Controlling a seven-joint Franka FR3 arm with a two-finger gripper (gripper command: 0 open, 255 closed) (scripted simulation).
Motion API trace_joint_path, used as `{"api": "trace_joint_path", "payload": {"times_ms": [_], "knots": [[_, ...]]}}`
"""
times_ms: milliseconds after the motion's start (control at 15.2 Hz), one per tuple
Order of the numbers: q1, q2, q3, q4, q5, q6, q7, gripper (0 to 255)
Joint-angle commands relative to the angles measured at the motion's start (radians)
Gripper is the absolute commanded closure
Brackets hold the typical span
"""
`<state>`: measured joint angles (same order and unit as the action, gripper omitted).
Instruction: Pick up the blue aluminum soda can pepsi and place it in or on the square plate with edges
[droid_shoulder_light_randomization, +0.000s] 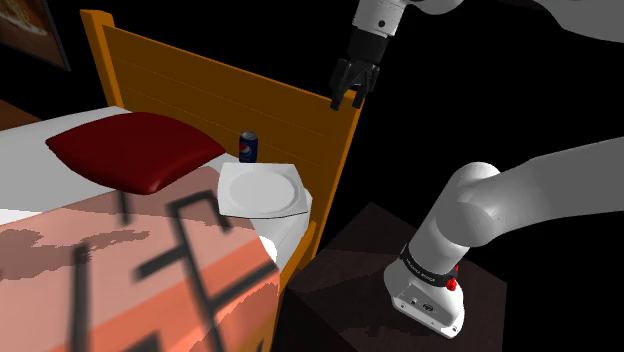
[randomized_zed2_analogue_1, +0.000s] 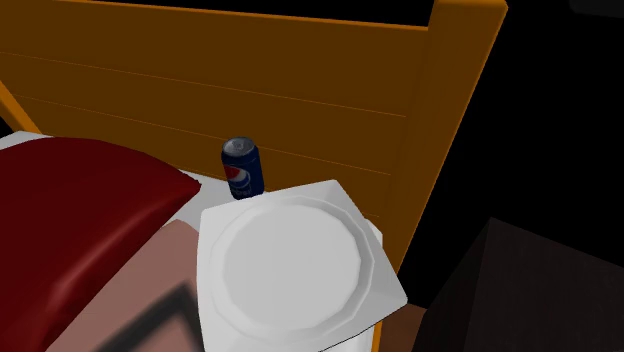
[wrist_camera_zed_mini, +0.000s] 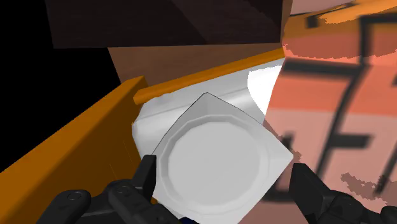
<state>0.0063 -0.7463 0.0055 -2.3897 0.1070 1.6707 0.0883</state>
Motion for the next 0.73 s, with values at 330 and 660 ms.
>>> {"api": "trace_joint_path", "payload": {"times_ms": [330, 660], "knots": [[-0.001, 0.173, 0.009, 0.025, -0.014, 0.145, -0.016, 0], [-0.003, 0.36, 0.016, 0.084, -0.031, 0.268, -0.025, 0]]}}
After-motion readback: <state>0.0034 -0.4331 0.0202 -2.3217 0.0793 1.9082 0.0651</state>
